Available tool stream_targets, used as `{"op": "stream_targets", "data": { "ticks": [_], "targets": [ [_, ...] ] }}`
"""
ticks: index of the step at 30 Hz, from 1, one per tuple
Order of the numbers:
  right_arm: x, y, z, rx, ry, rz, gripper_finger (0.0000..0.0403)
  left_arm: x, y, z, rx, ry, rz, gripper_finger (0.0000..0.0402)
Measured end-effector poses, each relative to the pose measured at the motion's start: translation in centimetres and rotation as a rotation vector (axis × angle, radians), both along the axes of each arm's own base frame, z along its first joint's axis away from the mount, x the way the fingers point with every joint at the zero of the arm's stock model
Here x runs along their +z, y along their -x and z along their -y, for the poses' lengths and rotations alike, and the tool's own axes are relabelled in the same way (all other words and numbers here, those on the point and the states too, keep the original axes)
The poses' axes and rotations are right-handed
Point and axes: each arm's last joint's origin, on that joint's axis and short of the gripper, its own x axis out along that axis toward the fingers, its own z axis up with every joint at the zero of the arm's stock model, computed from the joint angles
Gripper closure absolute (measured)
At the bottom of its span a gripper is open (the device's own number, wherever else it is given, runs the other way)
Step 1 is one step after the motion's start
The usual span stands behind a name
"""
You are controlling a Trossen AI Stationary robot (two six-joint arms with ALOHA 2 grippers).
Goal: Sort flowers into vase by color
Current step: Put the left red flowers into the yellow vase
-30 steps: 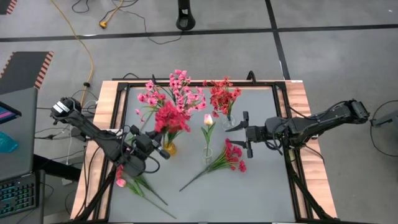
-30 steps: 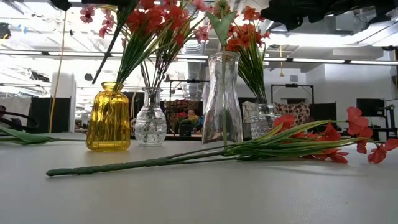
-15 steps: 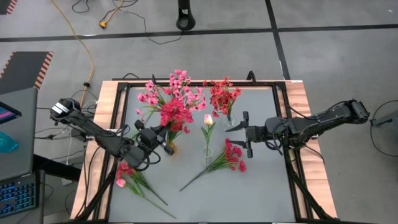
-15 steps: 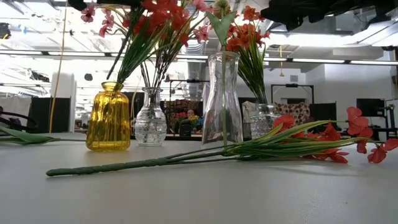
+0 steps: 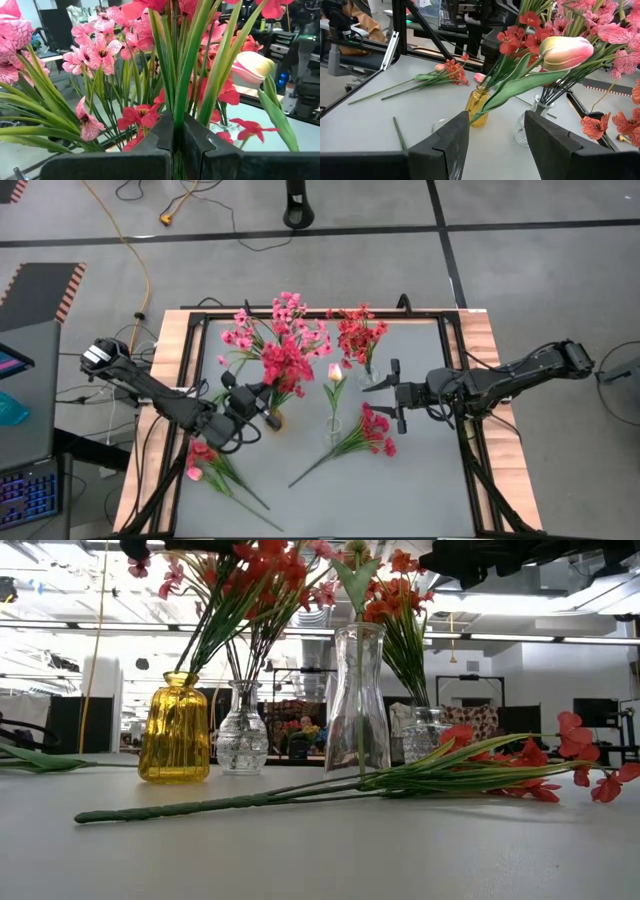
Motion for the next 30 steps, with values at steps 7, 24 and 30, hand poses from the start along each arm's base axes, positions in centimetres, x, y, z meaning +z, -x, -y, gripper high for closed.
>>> {"op": "stream_targets", "data": {
  "ticks": [7, 24, 30],
  "targets": [
    [0.00, 0.00, 0.00, 0.000, 0.000, 0.000, 0.0184, -0.01, 0.10, 0.26, -0.013, -0.007, -0.009, 0.0401],
    [0.00, 0.00, 0.00, 0.000, 0.000, 0.000, 0.0184, -0.25, 0.04, 0.31, -0.057, -0.021, -0.047, 0.0372],
    [0.00, 0.00, 0.00, 0.000, 0.000, 0.000, 0.0184, -0.32, 0.03, 0.29, -0.063, -0.024, -0.056, 0.0314]
  ]
}}
